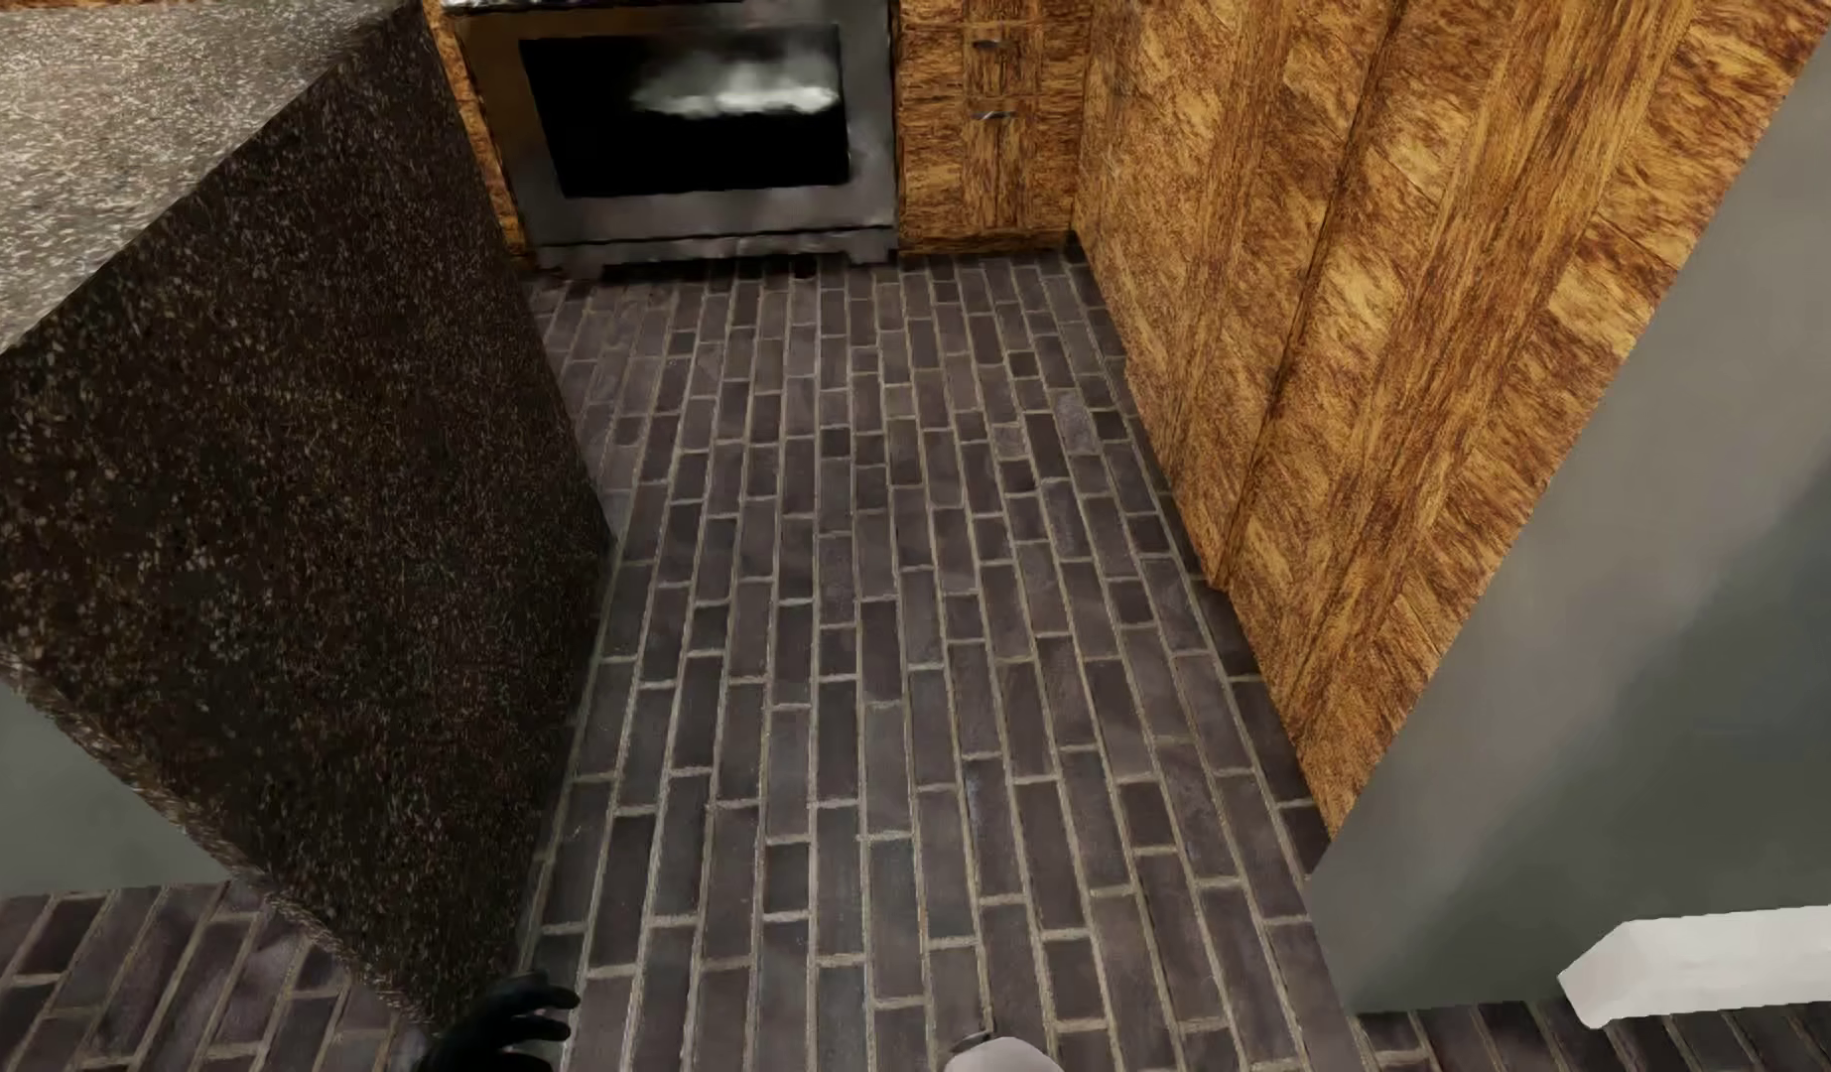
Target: Walk towards the officechair
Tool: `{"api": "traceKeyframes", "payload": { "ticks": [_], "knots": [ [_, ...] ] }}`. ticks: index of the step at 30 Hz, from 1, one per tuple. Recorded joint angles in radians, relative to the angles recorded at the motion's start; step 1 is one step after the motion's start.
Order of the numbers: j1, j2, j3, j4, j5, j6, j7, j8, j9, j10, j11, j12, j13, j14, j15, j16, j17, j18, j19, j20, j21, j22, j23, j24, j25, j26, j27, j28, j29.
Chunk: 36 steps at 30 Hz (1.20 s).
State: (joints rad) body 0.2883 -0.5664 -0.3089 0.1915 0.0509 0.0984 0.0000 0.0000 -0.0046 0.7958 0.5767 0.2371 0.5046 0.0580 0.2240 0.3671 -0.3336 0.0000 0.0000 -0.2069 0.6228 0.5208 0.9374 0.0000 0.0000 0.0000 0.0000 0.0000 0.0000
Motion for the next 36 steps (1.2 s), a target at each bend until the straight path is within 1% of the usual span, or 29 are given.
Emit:
{"api": "traceKeyframes", "payload": {
  "ticks": [1,2,3,4,5,6,7,8,9,10,11,12,13,14,15,16,17,18,19,21,23,25,27,28,29,30,32,34,36],
  "knots": [
    [-0.035,0.017,0.036,0.046,0.059,0.023,0.000,0.000,0.013,0.167,0.088,0.024,-0.001,0.144,0.097,-0.014,0.005,0.000,0.000,-0.020,0.012,0.073,0.024,0.000,0.000,0.000,0.000,0.000,0.000],
    [-0.123,0.044,0.085,0.048,0.114,0.029,0.000,0.000,0.026,0.355,0.135,0.037,-0.030,0.147,0.103,-0.028,0.008,0.000,0.000,-0.048,0.018,0.135,0.035,0.000,0.000,0.000,0.000,0.000,0.000],
    [-0.185,0.148,0.127,0.047,0.151,0.027,0.000,0.000,0.057,0.496,0.125,0.045,-0.065,-0.012,0.056,-0.030,0.011,0.000,0.000,-0.100,0.025,0.197,0.036,0.000,0.000,0.000,0.000,0.000,0.000],
    [-0.274,0.244,0.185,0.024,0.178,0.020,0.000,0.000,0.064,0.572,0.088,0.052,-0.095,-0.187,-0.006,-0.034,0.008,0.000,0.000,-0.170,0.022,0.270,0.018,0.000,0.000,0.000,0.000,0.000,0.000],
    [-0.361,0.325,0.250,-0.002,0.188,0.006,0.000,0.000,0.062,0.579,0.064,0.073,-0.124,-0.298,-0.078,-0.034,0.001,0.000,0.000,-0.207,0.008,0.323,-0.023,0.000,0.000,0.000,0.000,0.000,0.000],
    [-0.433,0.402,0.318,-0.018,0.189,-0.010,0.000,0.000,0.064,0.510,0.046,0.100,-0.150,-0.359,-0.150,-0.034,-0.006,0.000,0.000,-0.221,-0.015,0.365,-0.075,0.000,0.000,0.000,0.000,0.000,0.000],
    [-0.485,0.481,0.376,-0.030,0.187,-0.018,0.000,0.000,0.062,0.366,0.021,0.135,-0.162,-0.379,-0.217,-0.036,-0.020,0.000,0.000,-0.227,-0.061,0.393,-0.153,0.000,0.000,0.000,0.000,0.000,0.000],
    [-0.528,0.540,0.421,-0.032,0.175,-0.031,0.000,0.000,0.058,0.211,0.012,0.170,-0.172,-0.357,-0.275,-0.033,-0.035,0.000,0.000,-0.250,-0.104,0.409,-0.241,0.000,0.000,0.000,0.000,0.000,0.000],
    [-0.565,0.577,0.460,-0.028,0.168,-0.038,0.000,0.000,0.048,0.036,0.019,0.206,-0.185,-0.310,-0.321,-0.036,-0.046,0.000,0.000,-0.241,-0.149,0.421,-0.323,0.000,0.000,0.000,0.000,0.000,0.000],
    [-0.602,0.606,0.477,-0.016,0.170,-0.033,0.000,0.000,0.039,-0.123,0.033,0.239,-0.194,-0.260,-0.365,-0.039,-0.046,0.000,0.000,-0.237,-0.213,0.419,-0.390,0.000,0.000,0.000,0.000,0.000,0.000],
    [-0.626,0.627,0.500,0.008,0.162,-0.022,0.000,0.000,0.023,-0.260,0.052,0.273,-0.207,-0.246,-0.410,-0.049,-0.054,0.000,0.000,-0.226,-0.253,0.417,-0.445,0.000,0.000,0.000,0.000,0.000,0.000],
    [-0.650,0.650,0.513,0.032,0.134,-0.017,0.000,0.000,0.008,-0.328,0.067,0.306,-0.220,-0.250,-0.451,-0.056,-0.060,0.000,0.000,-0.231,-0.285,0.405,-0.489,0.000,0.000,0.000,0.000,0.000,0.000],
    [-0.646,0.692,0.532,0.065,0.104,-0.016,0.000,0.000,0.004,-0.325,0.085,0.337,-0.233,-0.267,-0.486,-0.060,-0.061,0.000,0.000,-0.233,-0.295,0.393,-0.502,0.000,0.000,0.000,0.000,0.000,0.000],
    [-0.648,0.737,0.549,0.071,0.065,-0.010,0.000,0.000,0.006,-0.307,0.106,0.360,-0.229,-0.279,-0.509,-0.061,-0.060,0.000,0.000,-0.265,-0.314,0.383,-0.514,0.000,0.000,0.000,0.000,0.000,0.000],
    [-0.643,0.775,0.575,0.072,0.018,-0.010,0.000,0.000,0.007,-0.262,0.127,0.371,-0.215,-0.220,-0.508,-0.058,-0.057,0.000,0.000,-0.289,-0.324,0.377,-0.511,0.000,0.000,0.000,0.000,0.000,0.000],
    [-0.689,0.782,0.586,0.078,-0.015,-0.004,0.000,0.000,-0.017,-0.167,0.147,0.367,-0.199,-0.097,-0.490,-0.059,-0.051,0.000,0.000,-0.316,-0.315,0.390,-0.489,0.000,0.000,0.000,0.000,0.000,0.000],
    [-0.702,0.779,0.584,0.061,-0.074,-0.019,0.000,0.000,-0.022,-0.076,0.192,0.355,-0.166,-0.021,-0.453,-0.072,-0.021,0.000,0.000,-0.327,-0.364,0.414,-0.455,0.000,0.000,0.000,0.000,0.000,0.000],
    [-0.704,0.774,0.571,0.065,-0.093,-0.030,0.000,0.000,-0.009,0.012,0.254,0.314,-0.182,-0.037,-0.397,-0.065,-0.002,0.000,0.000,-0.334,-0.331,0.459,-0.348,0.000,0.000,0.000,0.000,0.000,0.000],
    [-0.697,0.751,0.562,0.046,-0.103,-0.026,0.000,0.000,0.004,0.038,0.307,0.279,-0.197,-0.085,-0.313,-0.061,0.011,0.000,0.000,-0.318,-0.289,0.467,-0.245,0.000,0.000,0.000,0.000,0.000,0.000],
    [-0.625,0.657,0.556,0.037,-0.131,-0.031,0.000,0.000,0.027,0.041,0.369,0.221,-0.215,-0.184,-0.090,-0.047,0.002,0.000,0.000,-0.301,-0.164,0.407,-0.097,0.000,0.000,0.000,0.000,0.000,0.000],
    [-0.558,0.603,0.497,0.045,-0.123,-0.024,0.000,0.000,0.046,0.010,0.304,0.183,-0.188,-0.225,0.029,-0.012,-0.008,0.000,0.000,-0.254,-0.131,0.307,-0.030,0.000,0.000,0.000,0.000,0.000,0.000],
    [-0.512,0.529,0.474,0.034,-0.132,-0.032,0.000,0.000,0.043,-0.015,0.298,0.159,-0.129,-0.262,0.287,0.025,-0.035,0.000,0.000,-0.156,-0.160,0.219,-0.035,0.000,0.000,0.000,0.000,0.000,0.000],
    [-0.461,0.512,0.465,0.024,-0.148,-0.046,0.000,0.000,0.041,-0.030,0.256,0.153,-0.102,-0.294,0.300,0.044,-0.061,0.000,0.000,-0.011,-0.172,0.194,-0.050,0.000,0.000,0.000,0.000,0.000,0.000],
    [-0.446,0.518,0.453,0.022,-0.155,-0.053,0.000,0.000,0.033,-0.028,0.229,0.155,-0.091,-0.306,0.300,0.047,-0.066,0.000,0.000,0.057,-0.202,0.197,-0.049,0.000,0.000,0.000,0.000,0.000,0.000],
    [-0.432,0.528,0.439,0.024,-0.158,-0.062,0.000,0.000,0.036,-0.025,0.196,0.152,-0.086,-0.317,0.300,0.056,-0.093,0.000,0.000,0.113,-0.158,0.203,-0.094,0.000,0.000,0.000,0.000,0.000,0.000],
    [-0.423,0.512,0.441,0.023,-0.168,-0.071,0.000,0.000,0.032,-0.024,0.178,0.142,-0.093,-0.333,0.301,0.063,-0.082,0.000,0.000,0.164,-0.202,0.219,-0.068,0.000,0.000,0.000,0.000,0.000,0.000],
    [-0.409,0.479,0.430,0.025,-0.175,-0.071,0.000,0.000,0.026,-0.021,0.155,0.132,-0.096,-0.357,0.272,0.076,-0.100,0.000,0.000,0.164,-0.219,0.251,-0.086,0.000,0.000,0.000,0.000,0.000,0.000],
    [-0.399,0.457,0.406,0.032,-0.172,-0.072,0.000,0.000,0.035,-0.011,0.134,0.127,-0.117,-0.379,0.210,0.094,-0.104,0.000,0.000,0.142,-0.237,0.268,-0.103,0.000,0.000,0.000,0.000,0.000,0.000],
    [-0.394,0.456,0.373,0.051,-0.158,-0.062,0.000,0.000,0.044,-0.003,0.100,0.121,-0.134,-0.396,0.132,0.105,-0.100,0.000,0.000,0.112,-0.260,0.275,-0.111,0.000,0.000,0.000,0.000,0.000,0.000]
  ]
}}
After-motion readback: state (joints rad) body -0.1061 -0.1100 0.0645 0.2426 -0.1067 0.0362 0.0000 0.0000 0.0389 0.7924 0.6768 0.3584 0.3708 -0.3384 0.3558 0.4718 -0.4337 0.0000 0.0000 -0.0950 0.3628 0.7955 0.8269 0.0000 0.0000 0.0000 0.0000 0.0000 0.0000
